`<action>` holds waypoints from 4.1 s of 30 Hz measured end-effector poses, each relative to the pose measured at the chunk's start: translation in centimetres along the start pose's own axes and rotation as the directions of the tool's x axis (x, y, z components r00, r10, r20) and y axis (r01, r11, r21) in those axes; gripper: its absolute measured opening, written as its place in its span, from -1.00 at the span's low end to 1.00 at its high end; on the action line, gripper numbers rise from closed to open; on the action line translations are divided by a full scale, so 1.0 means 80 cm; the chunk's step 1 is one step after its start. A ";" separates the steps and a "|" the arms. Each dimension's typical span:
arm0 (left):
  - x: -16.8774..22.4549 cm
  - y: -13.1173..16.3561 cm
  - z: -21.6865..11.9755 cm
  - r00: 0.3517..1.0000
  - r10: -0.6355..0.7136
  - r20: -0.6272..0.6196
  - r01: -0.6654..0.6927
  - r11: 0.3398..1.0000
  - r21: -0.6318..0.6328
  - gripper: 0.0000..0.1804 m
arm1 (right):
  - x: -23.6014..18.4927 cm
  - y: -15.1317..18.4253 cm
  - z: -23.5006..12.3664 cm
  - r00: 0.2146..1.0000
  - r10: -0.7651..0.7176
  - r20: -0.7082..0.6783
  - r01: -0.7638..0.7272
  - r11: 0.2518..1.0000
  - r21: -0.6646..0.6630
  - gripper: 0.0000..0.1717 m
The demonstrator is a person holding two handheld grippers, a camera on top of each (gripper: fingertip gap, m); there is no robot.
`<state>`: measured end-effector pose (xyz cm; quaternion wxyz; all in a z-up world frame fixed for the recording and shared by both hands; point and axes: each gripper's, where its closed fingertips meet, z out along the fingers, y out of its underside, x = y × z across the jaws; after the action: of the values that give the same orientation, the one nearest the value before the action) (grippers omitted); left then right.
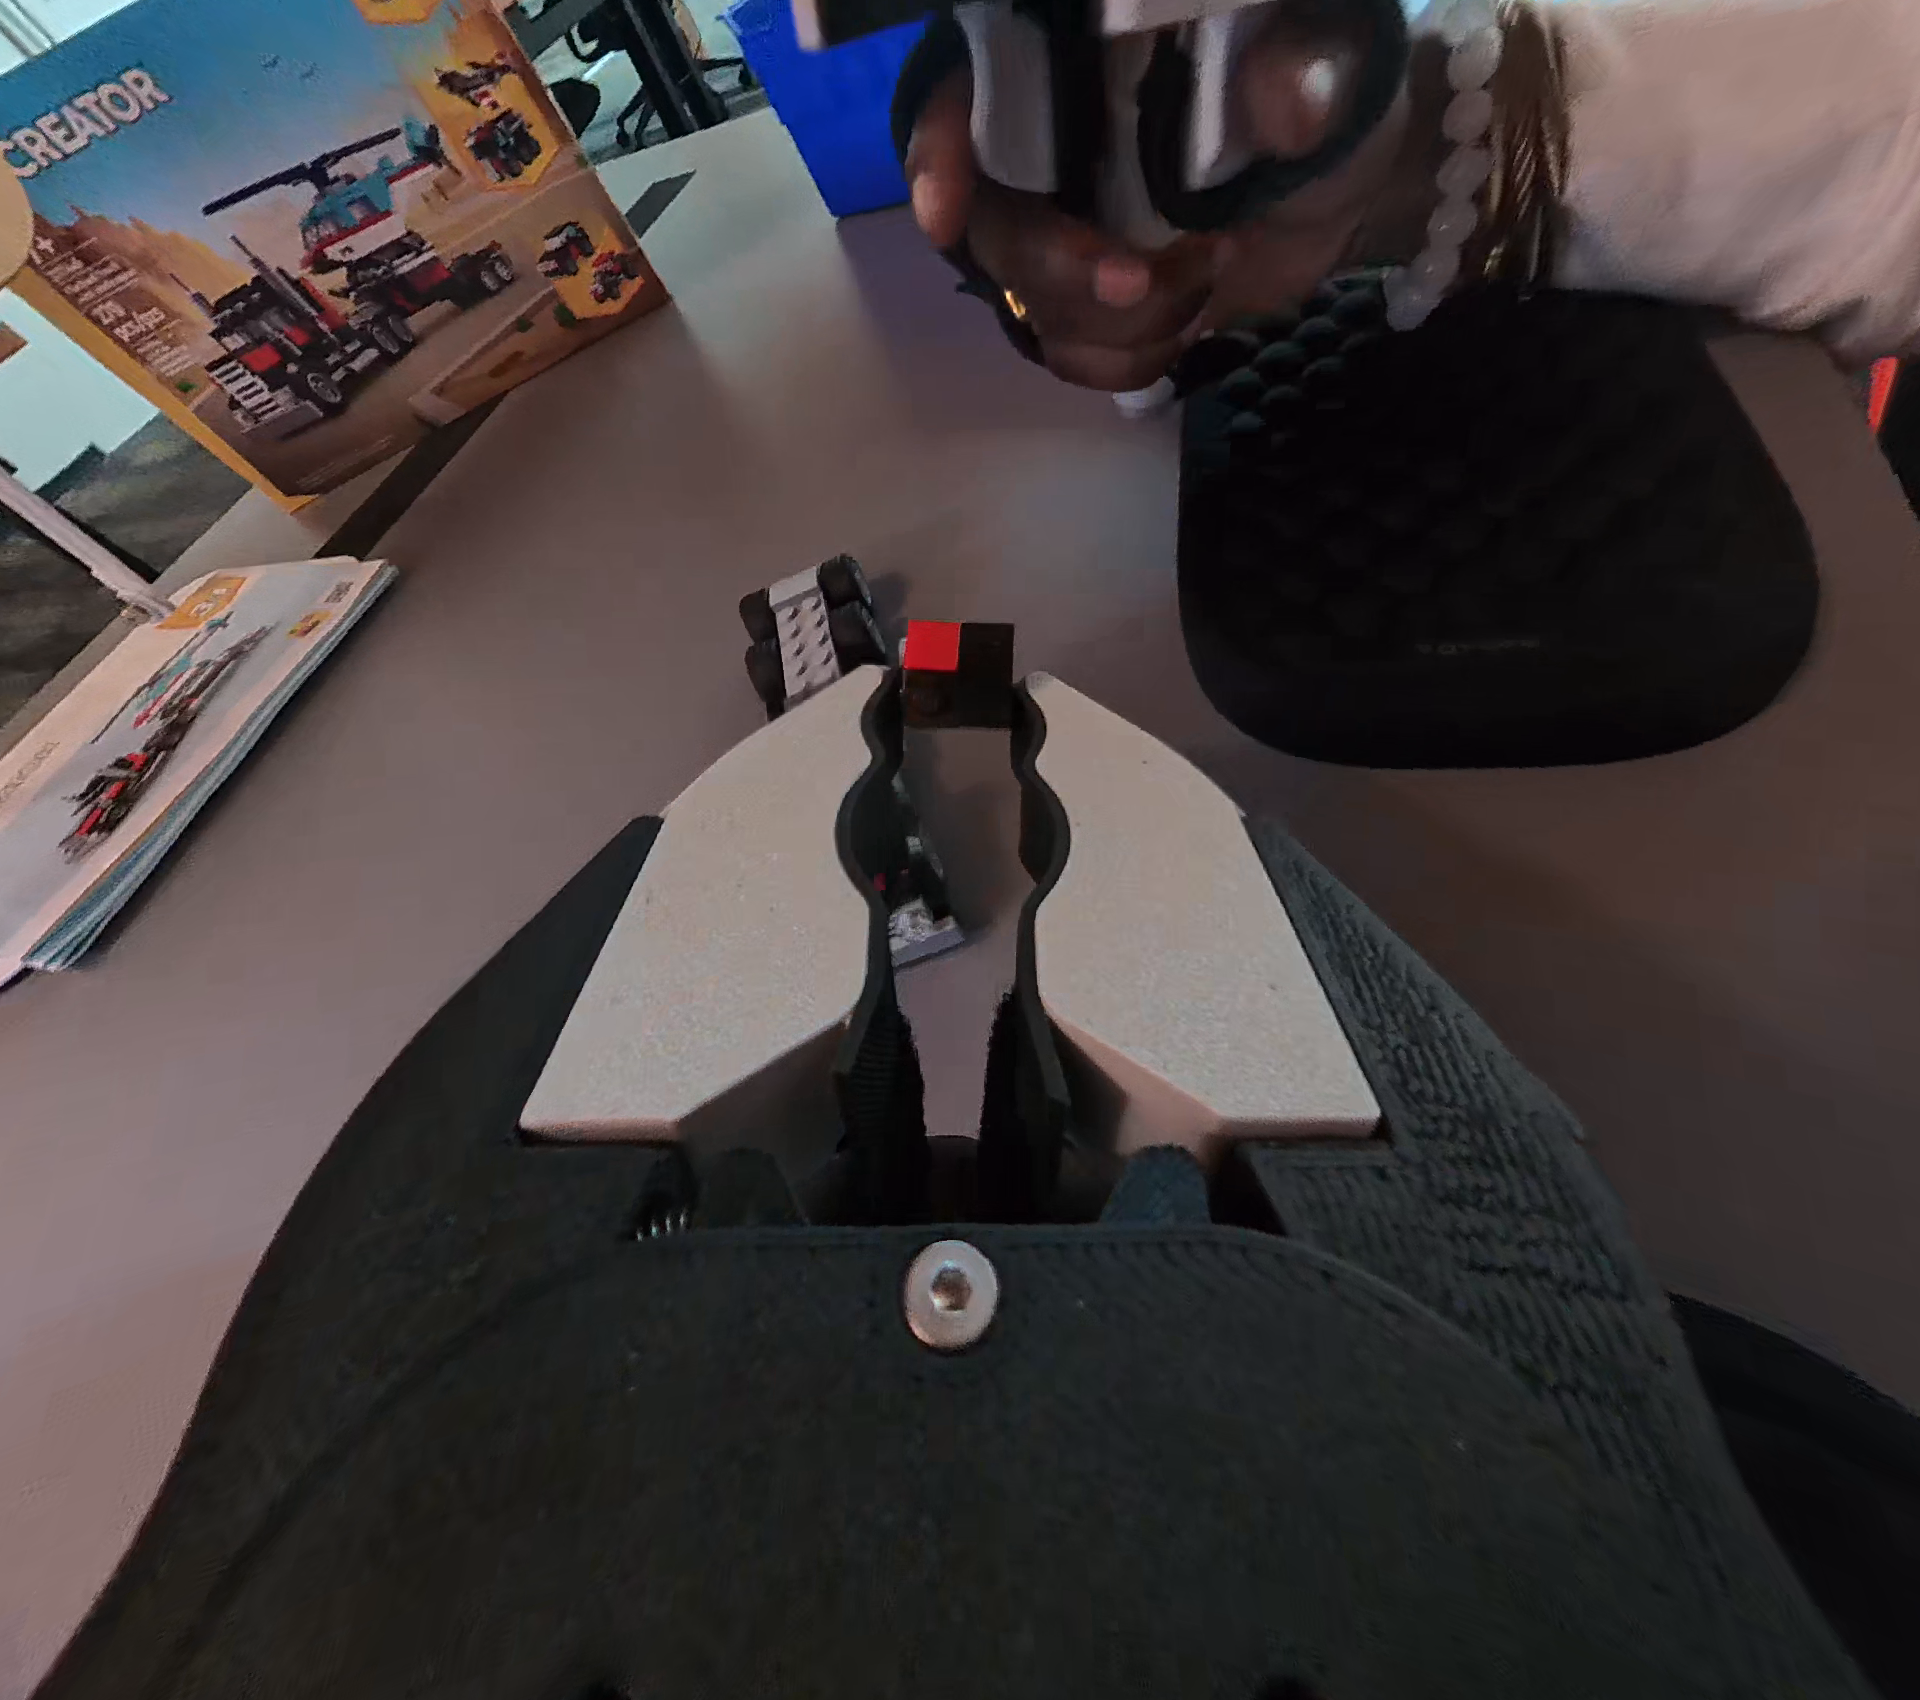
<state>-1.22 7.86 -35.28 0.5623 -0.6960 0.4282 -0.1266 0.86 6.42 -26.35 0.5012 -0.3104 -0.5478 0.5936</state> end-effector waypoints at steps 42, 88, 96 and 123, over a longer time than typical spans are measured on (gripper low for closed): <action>0.004 0.025 0.035 0.978 0.076 -0.192 -0.107 0.982 -0.154 -0.78 | 0.007 0.117 -0.005 0.995 -0.070 0.075 0.098 0.868 -0.486 -0.83; 0.017 0.066 0.031 0.965 0.161 -0.205 -0.218 0.931 -0.294 -0.78 | -0.021 0.166 -0.014 0.966 -0.105 0.235 0.237 0.719 -0.653 -0.91; 0.016 0.066 0.033 0.970 0.149 -0.194 -0.201 0.938 -0.281 -0.78 | -0.017 0.165 -0.014 0.969 -0.113 0.222 0.232 0.727 -0.646 -0.90; -0.008 0.025 0.011 0.957 -0.107 -0.270 0.096 0.994 -0.056 -0.35 | 0.036 0.140 -0.026 0.982 -0.188 0.013 0.160 0.796 -0.583 -0.72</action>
<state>-1.95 8.88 -37.18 0.4761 -0.7047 0.4676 -0.2409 -0.96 10.95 -37.01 0.4469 -0.4104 -0.7176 0.3421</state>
